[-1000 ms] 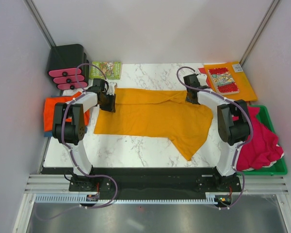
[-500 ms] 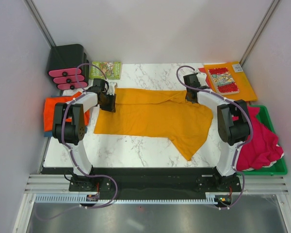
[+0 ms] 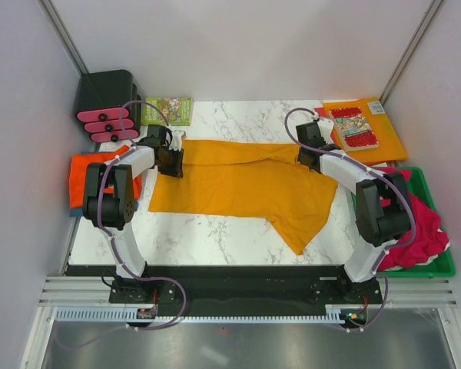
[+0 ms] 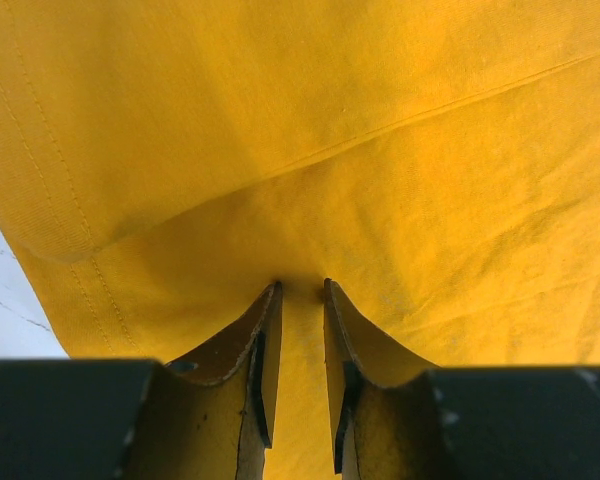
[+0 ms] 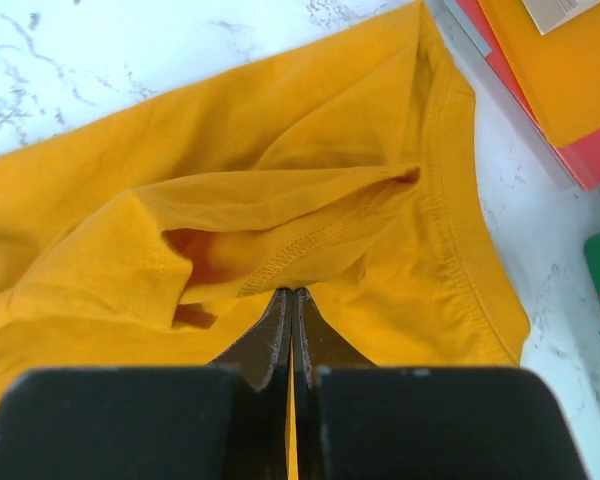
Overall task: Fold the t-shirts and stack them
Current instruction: Fold the flattened tshirt in 1/3 of the way
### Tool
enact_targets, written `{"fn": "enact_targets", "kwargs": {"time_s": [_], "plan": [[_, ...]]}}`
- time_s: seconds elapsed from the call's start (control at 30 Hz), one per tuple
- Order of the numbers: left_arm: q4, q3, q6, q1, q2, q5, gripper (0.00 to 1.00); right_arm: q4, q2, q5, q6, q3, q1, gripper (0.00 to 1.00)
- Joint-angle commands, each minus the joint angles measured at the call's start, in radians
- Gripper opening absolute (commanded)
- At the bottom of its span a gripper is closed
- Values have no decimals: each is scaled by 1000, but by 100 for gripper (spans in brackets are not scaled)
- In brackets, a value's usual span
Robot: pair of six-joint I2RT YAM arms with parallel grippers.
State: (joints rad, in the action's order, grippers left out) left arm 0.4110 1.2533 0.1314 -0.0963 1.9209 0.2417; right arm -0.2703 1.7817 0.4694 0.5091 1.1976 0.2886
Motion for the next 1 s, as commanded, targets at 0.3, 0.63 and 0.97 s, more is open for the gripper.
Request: {"fn": "enact_targets", "kwargs": {"time_s": [0.3,0.63,0.97], "plan": [[-5,-29,4,-8,-23,18,30,-29,-191,-9,60,-217,116,0],[-5,-20,1,-8,-16,27,30,-69,-248,-14,106,-294,190,12],[-18,-23,-3,-10,-31,10,31,-67,-162,107,-32,12,156,61]]}}
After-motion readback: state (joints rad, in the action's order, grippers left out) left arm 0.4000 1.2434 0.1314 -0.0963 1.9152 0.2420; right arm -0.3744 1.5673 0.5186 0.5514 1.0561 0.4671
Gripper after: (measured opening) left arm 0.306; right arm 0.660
